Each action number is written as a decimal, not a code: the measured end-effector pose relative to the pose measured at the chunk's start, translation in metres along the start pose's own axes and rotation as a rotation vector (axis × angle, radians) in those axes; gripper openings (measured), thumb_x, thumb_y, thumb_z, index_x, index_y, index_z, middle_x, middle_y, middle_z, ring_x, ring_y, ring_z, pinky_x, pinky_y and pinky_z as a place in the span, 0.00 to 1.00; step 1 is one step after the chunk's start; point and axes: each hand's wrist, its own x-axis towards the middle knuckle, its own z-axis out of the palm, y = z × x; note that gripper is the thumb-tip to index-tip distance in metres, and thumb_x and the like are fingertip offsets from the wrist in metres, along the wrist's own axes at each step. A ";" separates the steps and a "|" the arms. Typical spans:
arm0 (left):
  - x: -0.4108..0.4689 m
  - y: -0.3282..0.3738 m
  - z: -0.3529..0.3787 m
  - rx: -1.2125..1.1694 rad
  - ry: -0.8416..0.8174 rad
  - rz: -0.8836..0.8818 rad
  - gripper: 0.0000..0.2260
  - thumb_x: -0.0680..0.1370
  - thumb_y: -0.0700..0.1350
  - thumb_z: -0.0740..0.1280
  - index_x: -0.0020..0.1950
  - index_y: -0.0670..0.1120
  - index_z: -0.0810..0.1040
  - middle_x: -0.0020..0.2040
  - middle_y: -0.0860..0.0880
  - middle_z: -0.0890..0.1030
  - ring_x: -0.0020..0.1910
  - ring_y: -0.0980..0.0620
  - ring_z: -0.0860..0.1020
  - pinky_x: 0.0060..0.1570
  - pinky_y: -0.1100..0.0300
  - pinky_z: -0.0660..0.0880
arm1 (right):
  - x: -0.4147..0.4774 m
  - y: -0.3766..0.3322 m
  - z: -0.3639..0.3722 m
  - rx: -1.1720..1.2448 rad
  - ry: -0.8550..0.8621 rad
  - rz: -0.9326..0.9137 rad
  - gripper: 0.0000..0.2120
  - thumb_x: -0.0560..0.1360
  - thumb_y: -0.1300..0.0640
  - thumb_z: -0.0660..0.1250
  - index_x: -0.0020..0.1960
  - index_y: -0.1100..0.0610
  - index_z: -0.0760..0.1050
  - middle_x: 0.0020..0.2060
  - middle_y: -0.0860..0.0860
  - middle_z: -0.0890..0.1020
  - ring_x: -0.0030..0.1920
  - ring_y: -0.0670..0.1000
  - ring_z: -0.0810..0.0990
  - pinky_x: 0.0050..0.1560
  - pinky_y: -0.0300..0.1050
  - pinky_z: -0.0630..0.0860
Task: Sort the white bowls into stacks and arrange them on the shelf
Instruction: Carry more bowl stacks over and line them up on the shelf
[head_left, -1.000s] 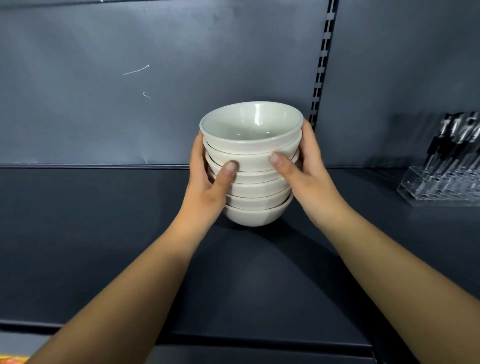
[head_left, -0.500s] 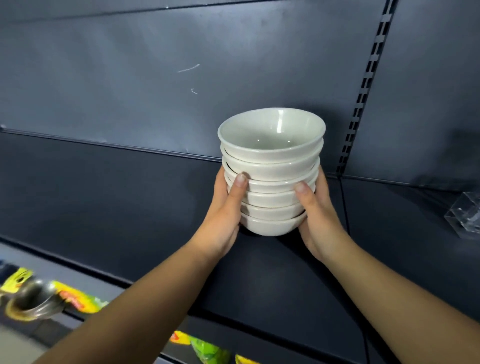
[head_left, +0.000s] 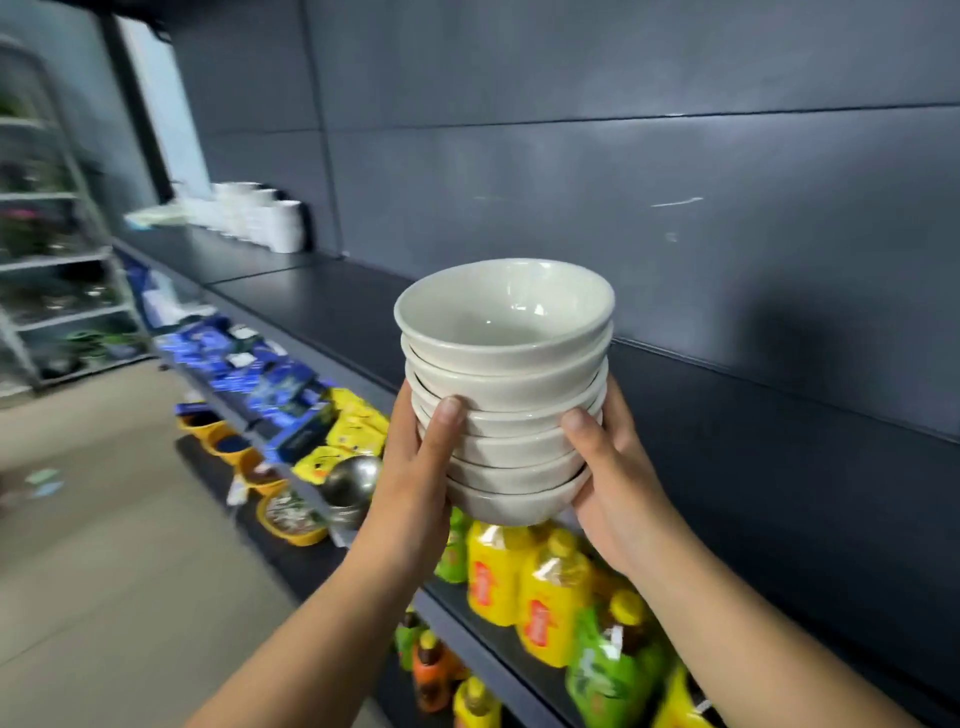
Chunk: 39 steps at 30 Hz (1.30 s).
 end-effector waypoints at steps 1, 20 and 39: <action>-0.004 0.010 -0.020 0.002 0.025 0.001 0.41 0.65 0.65 0.70 0.71 0.46 0.65 0.67 0.45 0.73 0.67 0.47 0.70 0.68 0.41 0.62 | 0.003 0.009 0.021 0.019 -0.029 -0.002 0.46 0.49 0.39 0.80 0.64 0.46 0.68 0.59 0.48 0.79 0.60 0.50 0.77 0.58 0.47 0.76; -0.063 0.129 -0.349 0.273 0.459 0.087 0.38 0.64 0.65 0.71 0.67 0.45 0.69 0.63 0.45 0.77 0.64 0.47 0.74 0.64 0.49 0.70 | 0.071 0.192 0.352 0.192 -0.419 0.172 0.47 0.51 0.34 0.76 0.66 0.46 0.66 0.64 0.50 0.75 0.65 0.51 0.72 0.68 0.60 0.65; 0.167 0.073 -0.580 0.270 0.561 0.110 0.40 0.68 0.61 0.70 0.70 0.38 0.64 0.66 0.37 0.72 0.66 0.41 0.71 0.67 0.40 0.64 | 0.364 0.352 0.471 0.243 -0.549 0.187 0.43 0.51 0.34 0.76 0.61 0.49 0.69 0.57 0.47 0.79 0.60 0.48 0.76 0.63 0.47 0.71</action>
